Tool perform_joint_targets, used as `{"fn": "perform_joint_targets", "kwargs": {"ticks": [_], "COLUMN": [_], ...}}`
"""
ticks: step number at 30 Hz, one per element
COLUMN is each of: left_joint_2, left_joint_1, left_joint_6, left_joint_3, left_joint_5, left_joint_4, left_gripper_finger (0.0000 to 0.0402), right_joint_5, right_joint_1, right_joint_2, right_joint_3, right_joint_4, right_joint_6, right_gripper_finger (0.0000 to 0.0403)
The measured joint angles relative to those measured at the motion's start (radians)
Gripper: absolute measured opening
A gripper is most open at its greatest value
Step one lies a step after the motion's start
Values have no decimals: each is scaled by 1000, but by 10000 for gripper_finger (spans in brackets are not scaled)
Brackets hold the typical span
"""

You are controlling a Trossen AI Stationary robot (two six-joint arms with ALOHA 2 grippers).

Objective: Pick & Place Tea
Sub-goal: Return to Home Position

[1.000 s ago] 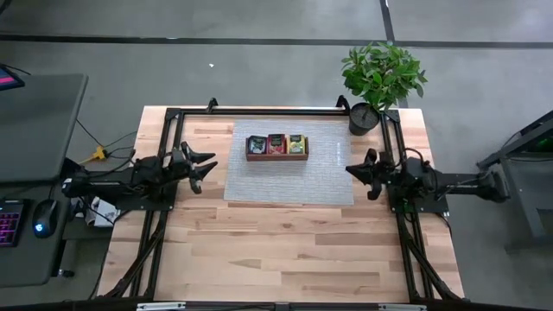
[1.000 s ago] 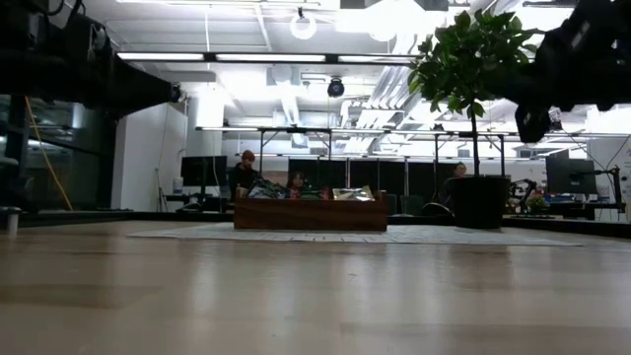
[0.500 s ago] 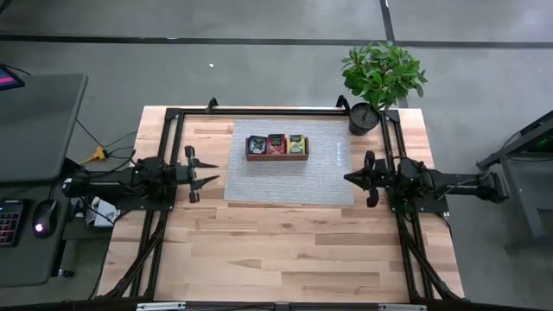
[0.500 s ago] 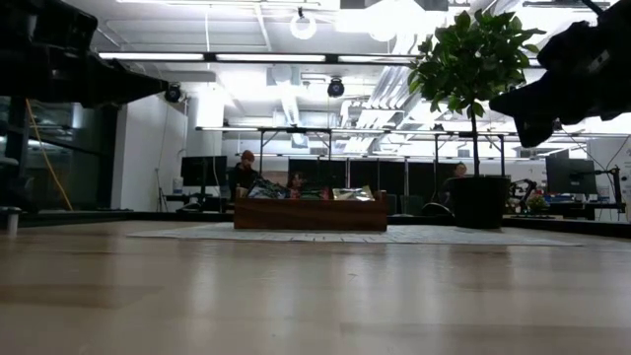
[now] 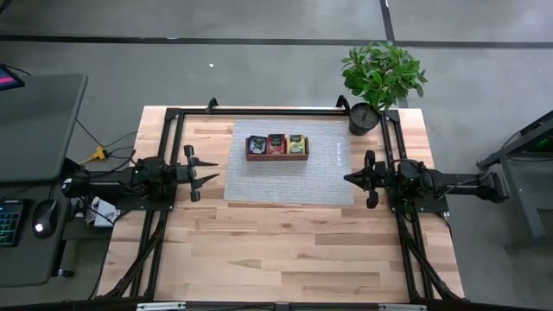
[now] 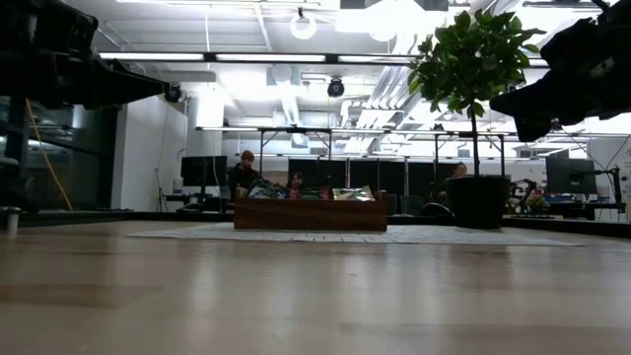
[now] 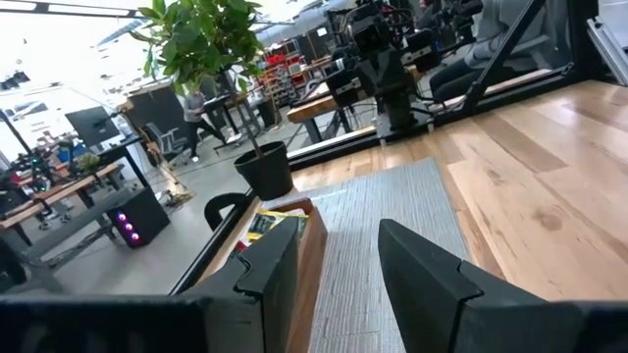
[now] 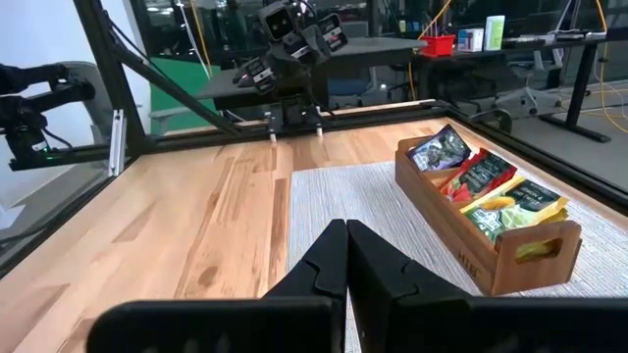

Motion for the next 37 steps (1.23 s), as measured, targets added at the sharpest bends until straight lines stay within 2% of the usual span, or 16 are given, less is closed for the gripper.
{"fn": "perform_joint_targets", "kwargs": {"ticks": [37], "left_joint_2": [0], "left_joint_1": [0], "left_joint_6": [0], "left_joint_3": [0], "left_joint_5": [-4], "left_joint_4": [-3], "left_gripper_finger": [140], "right_joint_5": [0], "right_joint_1": [0], "right_joint_2": [0], "right_joint_3": [0], "right_joint_4": [0], "right_joint_6": [0], "right_gripper_finger": [6]}}
